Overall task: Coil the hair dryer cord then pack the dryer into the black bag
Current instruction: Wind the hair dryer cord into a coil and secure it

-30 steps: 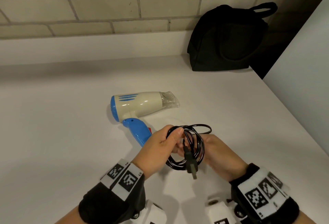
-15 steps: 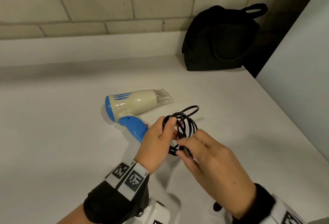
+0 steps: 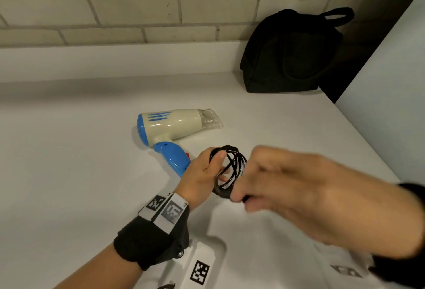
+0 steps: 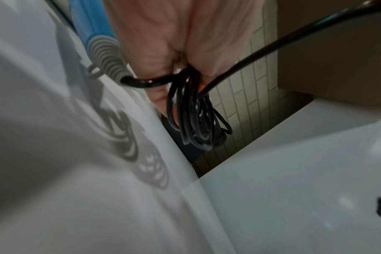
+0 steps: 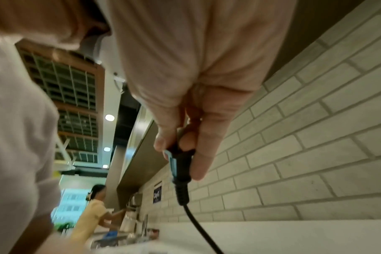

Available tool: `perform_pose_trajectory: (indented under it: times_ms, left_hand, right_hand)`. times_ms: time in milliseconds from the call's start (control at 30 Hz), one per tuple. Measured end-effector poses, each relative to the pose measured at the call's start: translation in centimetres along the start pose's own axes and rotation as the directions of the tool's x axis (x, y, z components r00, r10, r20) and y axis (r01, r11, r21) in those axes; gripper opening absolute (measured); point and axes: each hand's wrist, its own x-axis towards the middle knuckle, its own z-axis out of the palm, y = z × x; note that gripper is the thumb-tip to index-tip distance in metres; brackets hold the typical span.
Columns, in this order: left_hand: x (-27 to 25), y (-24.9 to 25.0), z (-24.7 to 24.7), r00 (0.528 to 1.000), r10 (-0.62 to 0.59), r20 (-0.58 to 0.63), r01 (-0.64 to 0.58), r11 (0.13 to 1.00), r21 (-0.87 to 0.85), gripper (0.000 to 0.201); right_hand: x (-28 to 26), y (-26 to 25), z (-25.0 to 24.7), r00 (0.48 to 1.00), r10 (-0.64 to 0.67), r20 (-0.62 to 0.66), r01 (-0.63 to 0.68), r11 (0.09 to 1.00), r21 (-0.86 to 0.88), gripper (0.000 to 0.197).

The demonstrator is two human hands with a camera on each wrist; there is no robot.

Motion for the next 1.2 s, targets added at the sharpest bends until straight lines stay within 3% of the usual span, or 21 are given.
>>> perform_pose_trajectory:
  times_ms: [33,133,200,300,367,433,500,533,600,667,767,833,900,967,1033,1100,1200]
  left_hand:
    - [0.0,-0.1,0.0,1.000,-0.001,0.029,-0.001,0.999,0.042,0.024]
    - [0.1,-0.2,-0.1,0.995,-0.047,0.091,0.043,0.998,0.039,0.024]
    - [0.0,0.3,-0.3,0.986,-0.051,0.160,0.051,0.999,0.002,0.024]
    - [-0.4,0.8,-1.1,0.969,-0.041,0.244,0.059,0.996,-0.069,0.030]
    - [-0.6,1.5,-1.7,0.960,-0.048,0.276,0.101,0.978,-0.183,0.029]
    - [-0.6,2.1,-2.3,0.949,-0.045,0.312,0.151,0.934,-0.324,0.030]
    - [-0.5,2.4,-2.6,0.951,-0.008,0.310,0.148,0.890,-0.431,0.033]
    - [-0.4,2.6,-2.6,0.957,0.010,0.290,0.134,0.870,-0.474,0.031]
    - [-0.1,2.9,-2.8,0.974,0.010,0.225,0.118,0.830,-0.546,0.028]
    - [0.2,2.9,-2.8,0.986,-0.004,0.166,0.096,0.829,-0.551,0.028]
    - [0.2,2.5,-2.2,0.995,-0.023,0.100,0.063,0.906,-0.418,0.038]
    - [0.1,2.3,-1.5,0.999,-0.024,0.030,0.033,0.939,-0.343,0.038]
    - [0.1,2.2,-1.1,0.999,-0.005,-0.054,-0.010,0.963,-0.269,0.034]
    - [0.2,2.1,-0.9,0.991,0.020,-0.132,-0.049,0.975,-0.216,0.032]
    - [0.2,2.0,-0.9,0.982,0.068,-0.178,-0.096,0.984,-0.153,0.025]
    - [-0.1,1.8,-0.7,0.975,0.118,-0.189,-0.136,0.987,-0.083,0.018]
    - [-0.5,1.5,-0.3,0.970,0.165,-0.181,-0.172,0.985,-0.021,0.020]
  right_hand:
    - [0.6,0.2,-1.2,0.998,-0.068,-0.012,0.067,0.997,-0.034,0.023]
    - [3.0,0.7,-3.9,0.994,0.049,-0.097,-0.045,0.998,0.042,0.019]
    - [4.2,1.6,-6.1,0.977,0.144,-0.154,-0.101,0.961,0.259,0.009]
    - [5.0,5.2,-8.1,0.904,0.337,-0.265,-0.136,0.811,0.570,0.009]
    - [5.5,8.1,-8.0,0.800,0.494,-0.340,-0.163,0.724,0.670,0.019]
    - [5.7,11.2,-6.3,0.625,0.682,-0.380,-0.236,0.629,0.741,0.034]
    - [5.2,13.5,-3.1,0.482,0.824,-0.298,-0.298,0.474,0.829,0.025]
    - [4.9,14.1,-1.1,0.462,0.862,-0.211,-0.296,0.374,0.879,0.020]
    - [4.0,14.3,2.8,0.494,0.869,-0.020,-0.280,0.181,0.943,0.014]
    - [3.3,13.5,6.1,0.570,0.812,0.125,-0.314,0.075,0.946,0.005]
    - [3.0,11.8,8.8,0.746,0.634,0.205,-0.407,0.191,0.893,0.012]
    - [3.2,10.7,8.6,0.803,0.575,0.154,-0.351,0.249,0.903,0.010]
    - [3.2,10.3,8.3,0.801,0.590,0.101,-0.305,0.257,0.917,0.019]
    - [3.0,10.1,8.3,0.766,0.636,0.095,-0.310,0.236,0.921,0.024]
    - [3.0,10.2,8.3,0.709,0.695,0.117,-0.297,0.144,0.944,0.005]
    - [2.9,10.2,8.0,0.699,0.702,0.138,-0.237,0.045,0.971,0.004]
    - [2.8,10.0,7.7,0.719,0.672,0.176,-0.198,-0.044,0.979,0.034]
